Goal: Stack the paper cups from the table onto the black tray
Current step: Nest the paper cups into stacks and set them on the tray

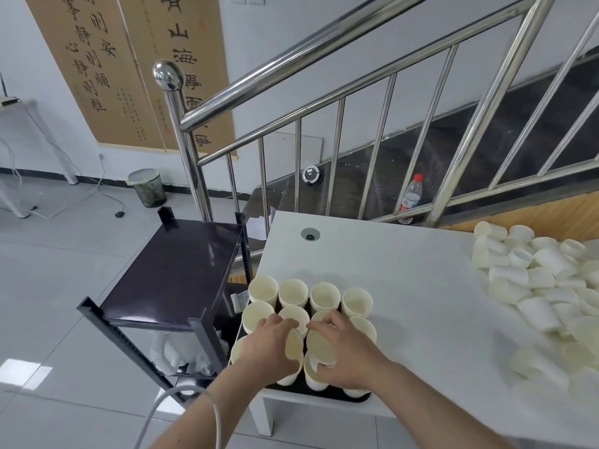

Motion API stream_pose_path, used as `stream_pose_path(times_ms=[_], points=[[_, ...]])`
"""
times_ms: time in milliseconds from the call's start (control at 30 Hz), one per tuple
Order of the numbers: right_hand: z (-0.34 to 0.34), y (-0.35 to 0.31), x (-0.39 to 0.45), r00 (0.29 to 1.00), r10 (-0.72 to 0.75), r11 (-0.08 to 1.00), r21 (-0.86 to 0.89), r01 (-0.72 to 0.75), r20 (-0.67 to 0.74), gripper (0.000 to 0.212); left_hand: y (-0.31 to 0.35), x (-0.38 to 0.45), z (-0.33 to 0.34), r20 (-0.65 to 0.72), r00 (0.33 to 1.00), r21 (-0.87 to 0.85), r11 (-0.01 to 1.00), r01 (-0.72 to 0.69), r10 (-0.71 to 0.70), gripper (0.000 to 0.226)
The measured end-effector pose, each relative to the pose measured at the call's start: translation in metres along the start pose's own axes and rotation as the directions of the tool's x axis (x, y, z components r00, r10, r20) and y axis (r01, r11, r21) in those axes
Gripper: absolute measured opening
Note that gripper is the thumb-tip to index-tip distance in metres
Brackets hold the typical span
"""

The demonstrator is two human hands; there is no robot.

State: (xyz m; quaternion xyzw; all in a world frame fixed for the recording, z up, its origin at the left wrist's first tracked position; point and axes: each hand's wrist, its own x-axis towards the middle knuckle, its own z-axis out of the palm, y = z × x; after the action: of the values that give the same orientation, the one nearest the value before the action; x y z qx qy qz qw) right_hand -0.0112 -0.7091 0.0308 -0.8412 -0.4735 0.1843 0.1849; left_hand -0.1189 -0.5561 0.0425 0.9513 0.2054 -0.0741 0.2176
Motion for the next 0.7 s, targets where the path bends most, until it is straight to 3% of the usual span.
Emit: stream_pose_path(times_ms=[300, 700], points=[[0.015, 0.006, -0.001, 0.993, 0.037, 0.996, -0.085, -0.028, 0.111, 0.077, -0.007, 0.004, 0.022, 0.064, 0.998, 0.024, 0.999, -0.021, 0.019, 0.075], [0.027, 0.015, 0.009, 0.988, 0.094, 0.987, -0.139, -0.077, 0.121, 0.068, -0.015, 0.013, 0.034, 0.062, 0.998, 0.125, 0.992, 0.005, -0.013, 0.059]])
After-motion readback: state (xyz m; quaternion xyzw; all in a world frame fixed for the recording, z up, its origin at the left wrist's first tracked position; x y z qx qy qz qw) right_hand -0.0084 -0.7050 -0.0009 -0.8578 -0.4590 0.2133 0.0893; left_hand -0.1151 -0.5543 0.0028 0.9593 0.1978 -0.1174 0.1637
